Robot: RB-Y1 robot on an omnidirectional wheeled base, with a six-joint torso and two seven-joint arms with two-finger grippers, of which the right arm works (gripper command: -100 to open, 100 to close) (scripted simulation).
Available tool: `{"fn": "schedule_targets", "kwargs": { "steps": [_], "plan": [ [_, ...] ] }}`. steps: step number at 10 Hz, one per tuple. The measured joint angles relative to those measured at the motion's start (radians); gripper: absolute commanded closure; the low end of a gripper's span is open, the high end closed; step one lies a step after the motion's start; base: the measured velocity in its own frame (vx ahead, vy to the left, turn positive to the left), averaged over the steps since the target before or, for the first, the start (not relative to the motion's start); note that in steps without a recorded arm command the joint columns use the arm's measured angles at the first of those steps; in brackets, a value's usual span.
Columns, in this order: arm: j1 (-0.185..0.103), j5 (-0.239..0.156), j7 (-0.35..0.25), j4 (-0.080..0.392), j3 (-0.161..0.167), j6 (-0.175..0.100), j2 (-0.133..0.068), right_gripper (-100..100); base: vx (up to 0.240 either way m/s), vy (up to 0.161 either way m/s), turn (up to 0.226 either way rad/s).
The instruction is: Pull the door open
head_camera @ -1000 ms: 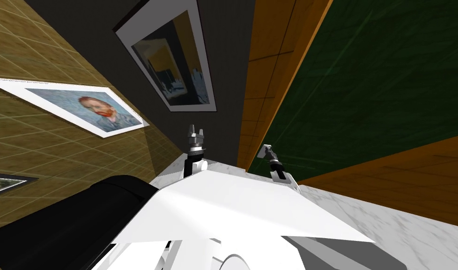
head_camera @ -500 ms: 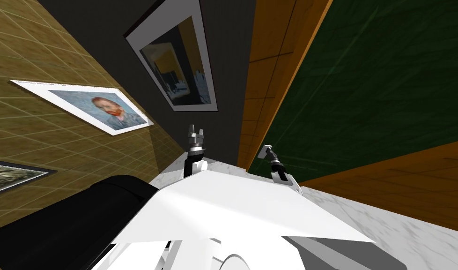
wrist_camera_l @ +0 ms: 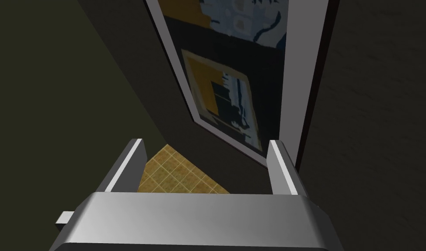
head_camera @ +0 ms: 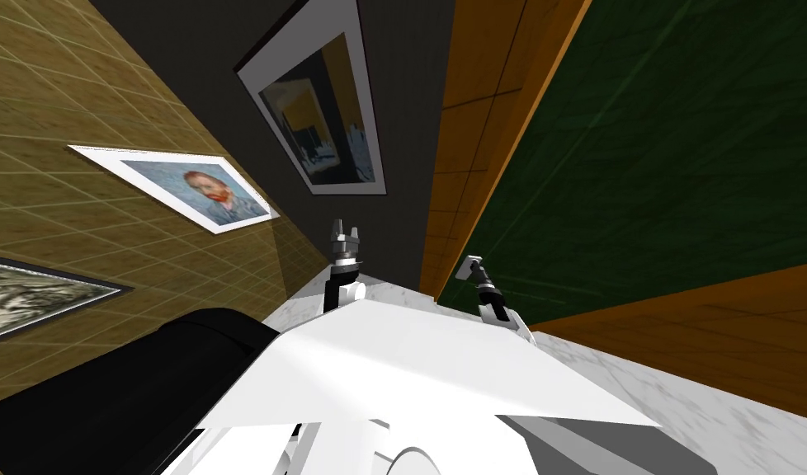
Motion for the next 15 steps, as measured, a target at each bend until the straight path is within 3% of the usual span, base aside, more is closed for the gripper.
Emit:
{"fn": "schedule_targets", "kwargs": {
  "steps": [15],
  "plan": [
    [0.073,-0.198,-0.349,-0.059,0.031,0.012,-0.017,100,-0.033,-0.019,0.064]
  ]
}}
